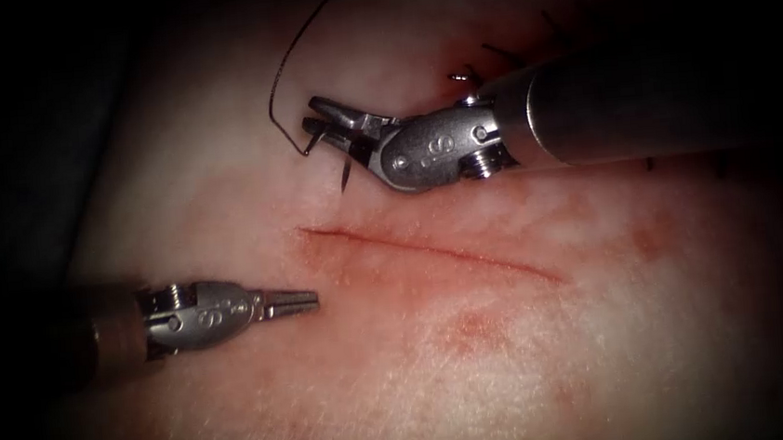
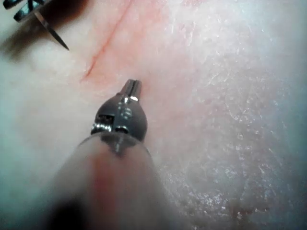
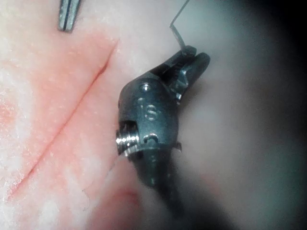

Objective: Wound Closure
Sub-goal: Drive needle through tissue above incision

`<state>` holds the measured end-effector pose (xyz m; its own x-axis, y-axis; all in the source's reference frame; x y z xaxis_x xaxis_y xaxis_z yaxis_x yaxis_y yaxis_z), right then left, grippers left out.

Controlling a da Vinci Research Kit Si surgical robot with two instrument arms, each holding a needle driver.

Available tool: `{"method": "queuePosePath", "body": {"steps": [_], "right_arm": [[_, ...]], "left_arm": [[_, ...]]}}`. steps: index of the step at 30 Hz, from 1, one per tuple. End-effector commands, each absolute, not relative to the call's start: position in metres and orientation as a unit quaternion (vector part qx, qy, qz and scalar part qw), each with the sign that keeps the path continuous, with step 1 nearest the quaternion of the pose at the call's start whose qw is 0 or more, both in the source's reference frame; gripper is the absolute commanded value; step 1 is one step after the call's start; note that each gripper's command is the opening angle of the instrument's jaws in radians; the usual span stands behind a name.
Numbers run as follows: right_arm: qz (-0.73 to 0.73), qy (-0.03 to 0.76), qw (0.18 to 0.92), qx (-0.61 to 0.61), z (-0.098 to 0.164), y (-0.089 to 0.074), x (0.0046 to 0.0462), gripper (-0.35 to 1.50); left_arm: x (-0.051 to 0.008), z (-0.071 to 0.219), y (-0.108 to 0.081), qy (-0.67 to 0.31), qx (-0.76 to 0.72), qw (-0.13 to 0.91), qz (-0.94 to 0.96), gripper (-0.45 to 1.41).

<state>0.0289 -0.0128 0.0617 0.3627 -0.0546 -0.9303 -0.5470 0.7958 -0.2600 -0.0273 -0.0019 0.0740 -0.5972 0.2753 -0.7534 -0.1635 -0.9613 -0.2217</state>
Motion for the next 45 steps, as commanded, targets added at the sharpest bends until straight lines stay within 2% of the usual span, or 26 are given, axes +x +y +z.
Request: {"method": "queuePosePath", "body": {"steps": [1, 35, 45], "right_arm": [[0.159, 0.543, 0.777, -0.277, 0.062, -0.013, 0.0297, -0.35], [0.006, 0.531, 0.773, -0.347, 0.068, -0.026, 0.0324, -0.35], [0.002, 0.512, 0.786, -0.347, 0.07, -0.026, 0.0317, -0.35]], "left_arm": [[-0.0279, 0.075, -0.002, -0.065, -0.432, 0.123, 0.891, -0.32], [-0.0252, 0.073, -0.002, -0.066, -0.438, 0.13, 0.887, -0.33], [-0.0252, 0.073, -0.002, -0.066, -0.438, 0.13, 0.887, -0.37]]}}
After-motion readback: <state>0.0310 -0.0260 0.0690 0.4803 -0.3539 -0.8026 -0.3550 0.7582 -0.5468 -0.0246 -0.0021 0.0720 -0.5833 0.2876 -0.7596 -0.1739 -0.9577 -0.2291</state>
